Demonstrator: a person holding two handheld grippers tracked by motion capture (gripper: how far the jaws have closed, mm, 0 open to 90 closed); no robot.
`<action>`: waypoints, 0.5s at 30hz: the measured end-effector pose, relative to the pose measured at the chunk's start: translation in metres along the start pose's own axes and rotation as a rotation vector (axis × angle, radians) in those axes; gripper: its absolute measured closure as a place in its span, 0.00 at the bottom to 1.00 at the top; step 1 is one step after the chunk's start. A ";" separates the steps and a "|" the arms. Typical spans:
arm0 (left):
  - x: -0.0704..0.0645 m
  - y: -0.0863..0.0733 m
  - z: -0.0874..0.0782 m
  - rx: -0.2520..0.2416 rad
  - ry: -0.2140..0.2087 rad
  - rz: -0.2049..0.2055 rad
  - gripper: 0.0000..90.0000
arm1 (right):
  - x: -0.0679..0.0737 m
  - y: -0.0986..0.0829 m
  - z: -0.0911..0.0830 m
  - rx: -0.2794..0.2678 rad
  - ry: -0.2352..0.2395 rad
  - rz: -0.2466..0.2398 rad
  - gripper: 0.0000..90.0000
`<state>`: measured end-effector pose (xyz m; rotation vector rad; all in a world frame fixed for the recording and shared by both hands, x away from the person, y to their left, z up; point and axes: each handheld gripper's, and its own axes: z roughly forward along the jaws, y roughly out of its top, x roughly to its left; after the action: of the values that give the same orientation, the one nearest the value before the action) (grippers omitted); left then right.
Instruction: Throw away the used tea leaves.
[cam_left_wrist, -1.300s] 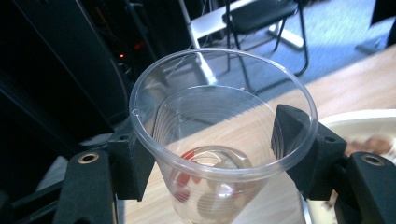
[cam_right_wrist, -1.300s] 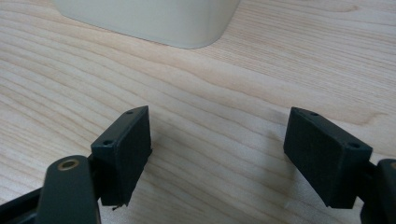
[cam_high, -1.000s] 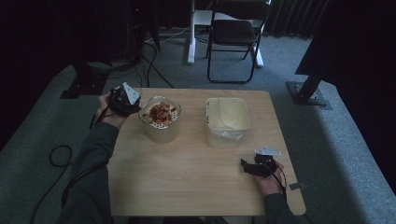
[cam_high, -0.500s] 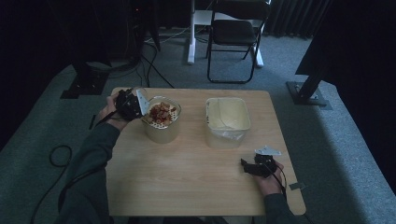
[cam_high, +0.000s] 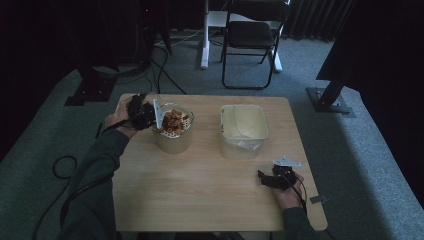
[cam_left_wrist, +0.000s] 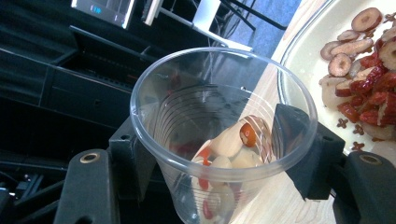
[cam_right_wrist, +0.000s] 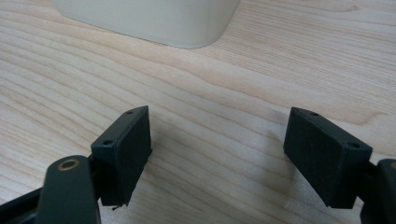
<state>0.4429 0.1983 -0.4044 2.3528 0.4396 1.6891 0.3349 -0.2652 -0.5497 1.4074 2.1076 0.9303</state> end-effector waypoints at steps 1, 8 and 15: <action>0.000 0.001 0.000 0.000 0.001 0.010 0.38 | 0.000 0.000 0.000 0.000 0.000 -0.001 0.25; 0.004 0.001 0.000 -0.011 -0.006 -0.022 0.38 | 0.000 0.000 0.000 0.000 0.000 0.000 0.25; 0.005 0.000 0.000 -0.014 -0.006 -0.027 0.38 | 0.000 0.000 0.000 0.000 0.000 0.000 0.25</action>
<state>0.4440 0.2004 -0.3997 2.3310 0.4542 1.6669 0.3349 -0.2652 -0.5497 1.4072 2.1081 0.9299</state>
